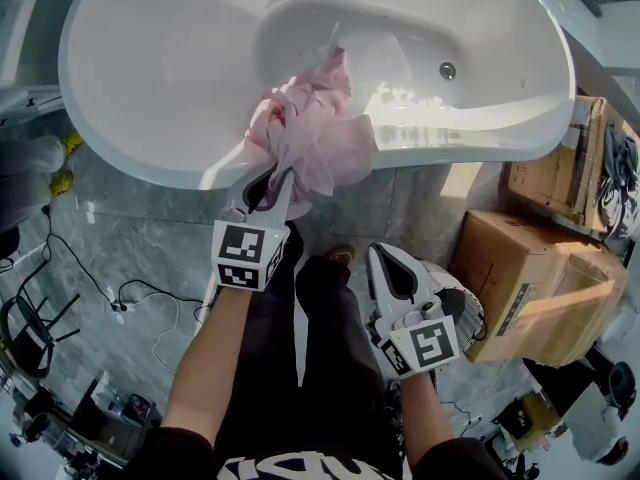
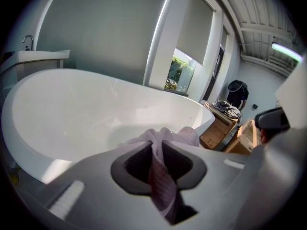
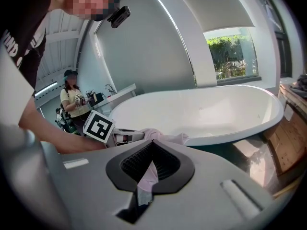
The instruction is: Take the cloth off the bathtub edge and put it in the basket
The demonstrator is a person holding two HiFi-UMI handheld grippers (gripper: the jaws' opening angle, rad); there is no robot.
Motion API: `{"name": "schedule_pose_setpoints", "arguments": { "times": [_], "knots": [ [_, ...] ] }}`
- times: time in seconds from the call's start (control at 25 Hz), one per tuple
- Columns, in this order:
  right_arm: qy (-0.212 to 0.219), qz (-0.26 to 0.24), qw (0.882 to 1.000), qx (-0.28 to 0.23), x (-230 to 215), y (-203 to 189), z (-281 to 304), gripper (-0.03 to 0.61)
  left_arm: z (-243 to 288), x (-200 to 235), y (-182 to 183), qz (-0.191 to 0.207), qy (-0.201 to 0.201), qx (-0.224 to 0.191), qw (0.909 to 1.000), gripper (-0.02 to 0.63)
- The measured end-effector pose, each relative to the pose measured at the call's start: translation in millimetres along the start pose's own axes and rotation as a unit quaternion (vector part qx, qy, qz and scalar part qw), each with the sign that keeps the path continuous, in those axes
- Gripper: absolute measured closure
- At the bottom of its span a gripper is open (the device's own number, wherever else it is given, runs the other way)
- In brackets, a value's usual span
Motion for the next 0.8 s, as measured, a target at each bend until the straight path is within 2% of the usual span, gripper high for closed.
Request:
{"name": "schedule_pose_setpoints", "arguments": {
  "times": [0.24,0.4,0.64,0.8],
  "knots": [
    [-0.010,-0.009,1.000,-0.005,3.5,12.3,-10.0,0.572,-8.4,0.9,0.6,-0.005,-0.020,0.001,0.9998,0.560],
    [-0.015,-0.022,1.000,-0.009,9.3,30.1,-20.3,0.572,-23.8,-3.8,9.9,-0.026,-0.047,0.006,0.9985,0.560],
    [-0.014,-0.043,0.999,-0.018,29.6,58.8,-39.2,0.572,-64.3,-14.2,29.8,-0.043,-0.074,-0.007,0.9963,0.560],
    [-0.015,-0.038,0.999,-0.024,40.3,72.7,-57.9,0.572,-93.2,-22.8,53.5,-0.042,-0.088,-0.022,0.9950,0.560]
  ]
}}
Point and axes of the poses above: the fingertips, and each gripper's own axes: z forward along the fingers, x to its left, y out of its top, the point moved 10 cm from there along -z, backward along the fingers, and after that the axes turned 14 degrees about z, right-handed, at the moved point
